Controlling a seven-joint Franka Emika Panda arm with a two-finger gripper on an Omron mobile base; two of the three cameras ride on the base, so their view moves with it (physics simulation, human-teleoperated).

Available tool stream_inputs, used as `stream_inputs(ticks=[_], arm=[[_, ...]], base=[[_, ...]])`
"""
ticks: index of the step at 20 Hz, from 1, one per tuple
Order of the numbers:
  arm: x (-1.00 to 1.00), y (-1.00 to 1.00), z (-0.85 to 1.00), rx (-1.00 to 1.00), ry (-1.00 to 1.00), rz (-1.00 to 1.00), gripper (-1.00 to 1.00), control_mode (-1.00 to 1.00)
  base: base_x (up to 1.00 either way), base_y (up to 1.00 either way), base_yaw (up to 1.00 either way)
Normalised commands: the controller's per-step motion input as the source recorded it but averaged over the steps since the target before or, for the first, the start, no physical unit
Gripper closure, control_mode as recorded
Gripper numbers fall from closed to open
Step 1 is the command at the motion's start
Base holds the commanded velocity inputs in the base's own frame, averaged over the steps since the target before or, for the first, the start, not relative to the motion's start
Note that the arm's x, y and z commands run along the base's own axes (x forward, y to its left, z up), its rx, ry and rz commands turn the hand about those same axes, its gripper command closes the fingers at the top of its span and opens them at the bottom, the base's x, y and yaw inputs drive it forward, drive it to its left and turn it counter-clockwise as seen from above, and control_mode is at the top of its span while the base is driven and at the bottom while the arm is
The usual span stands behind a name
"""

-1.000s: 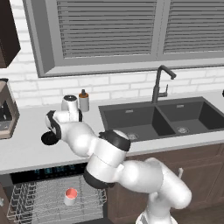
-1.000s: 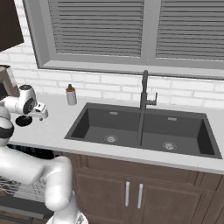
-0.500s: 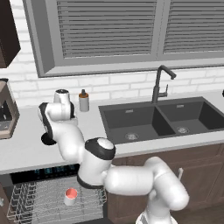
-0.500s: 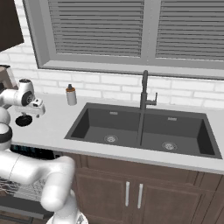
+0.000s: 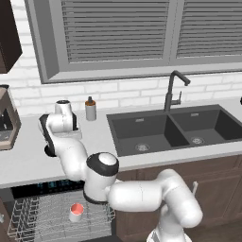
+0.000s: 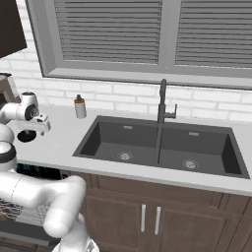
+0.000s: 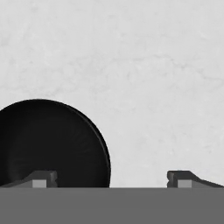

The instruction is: Pick up the cup and bowl from the counter, place them in the dishwasher, and close the dishwasher door.

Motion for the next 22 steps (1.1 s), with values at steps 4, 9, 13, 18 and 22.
stream_inputs(ticks=[4,9,13,18,22], arm=[[0.0,0.05,-0.26,-0.02,0.0,0.0,-1.0,-1.0],[0.0,0.05,-0.3,0.0,0.0,0.0,-1.0,-1.0],[0.0,0.09,-0.35,0.0,0.01,0.0,1.0,-1.0],[0.0,0.0,-0.31,0.0,0.0,0.0,1.0,-1.0],[0.0,0.0,-0.3,0.0,0.0,0.0,1.0,-1.0]], base=[[0.0,0.0,0.0],[0.0,0.0,0.0],[0.0,0.0,0.0],[0.0,0.0,0.0],[0.0,0.0,0.0]])
